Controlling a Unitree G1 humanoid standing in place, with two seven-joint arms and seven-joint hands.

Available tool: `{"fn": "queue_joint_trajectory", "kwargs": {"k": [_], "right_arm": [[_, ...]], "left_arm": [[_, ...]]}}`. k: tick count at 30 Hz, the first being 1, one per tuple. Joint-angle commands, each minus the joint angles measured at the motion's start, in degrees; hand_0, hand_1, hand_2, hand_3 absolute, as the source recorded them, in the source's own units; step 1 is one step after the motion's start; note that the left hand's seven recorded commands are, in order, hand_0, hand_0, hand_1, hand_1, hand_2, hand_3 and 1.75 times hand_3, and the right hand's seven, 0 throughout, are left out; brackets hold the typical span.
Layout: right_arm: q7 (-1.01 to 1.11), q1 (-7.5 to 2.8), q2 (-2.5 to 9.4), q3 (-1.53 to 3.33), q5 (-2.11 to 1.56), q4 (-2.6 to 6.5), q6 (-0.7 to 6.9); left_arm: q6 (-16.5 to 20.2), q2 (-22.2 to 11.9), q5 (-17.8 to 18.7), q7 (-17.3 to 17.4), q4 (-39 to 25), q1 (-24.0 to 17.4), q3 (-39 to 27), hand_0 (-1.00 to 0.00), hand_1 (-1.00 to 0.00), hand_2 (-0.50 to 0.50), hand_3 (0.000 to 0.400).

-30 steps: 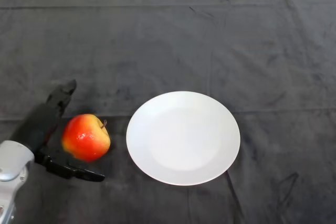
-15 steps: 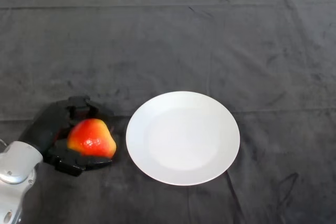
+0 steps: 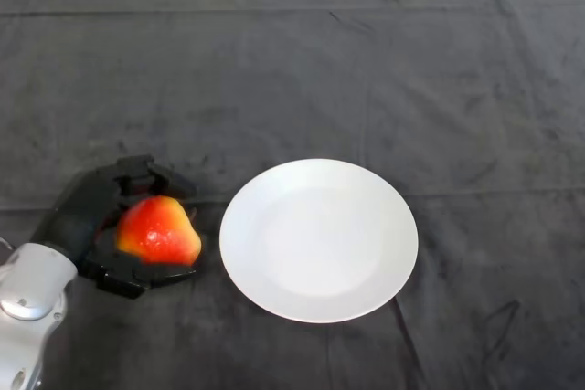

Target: Move the apple to the plate

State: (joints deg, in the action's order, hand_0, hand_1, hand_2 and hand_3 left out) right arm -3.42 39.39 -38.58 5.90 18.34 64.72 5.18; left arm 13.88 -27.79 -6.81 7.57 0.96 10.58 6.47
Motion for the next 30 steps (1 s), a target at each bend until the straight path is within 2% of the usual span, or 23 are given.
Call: {"fn": "queue_joint_trajectory", "kwargs": {"k": [1,7,14,23,30], "right_arm": [[-0.11,-1.61,-1.56,-1.0,0.27,-2.34,0.55],[-0.1,-1.62,-1.56,-1.02,0.28,-2.37,0.57],[-0.09,-1.63,-1.56,-1.03,0.29,-2.39,0.58],[-0.09,-1.65,-1.55,-1.05,0.3,-2.43,0.6],[-0.08,-1.67,-1.55,-1.07,0.3,-2.47,0.62]], "left_arm": [[1.5,0.4,-0.9,-0.9,-2.8,2.8,-1.5,-1.0,-1.0,0.0,0.4],[4.0,1.7,-1.0,-1.8,-8.4,3.3,-1.6,-1.0,-1.0,0.0,0.4],[3.8,3.4,-1.6,-3.0,-12.0,3.4,0.1,-1.0,-1.0,0.0,0.4],[0.7,5.0,-2.2,-3.6,-10.6,4.1,4.5,-1.0,-1.0,0.0,0.4],[-2.8,5.6,-1.9,-2.7,-6.0,5.7,8.1,-1.0,-1.0,0.0,0.4]]}}
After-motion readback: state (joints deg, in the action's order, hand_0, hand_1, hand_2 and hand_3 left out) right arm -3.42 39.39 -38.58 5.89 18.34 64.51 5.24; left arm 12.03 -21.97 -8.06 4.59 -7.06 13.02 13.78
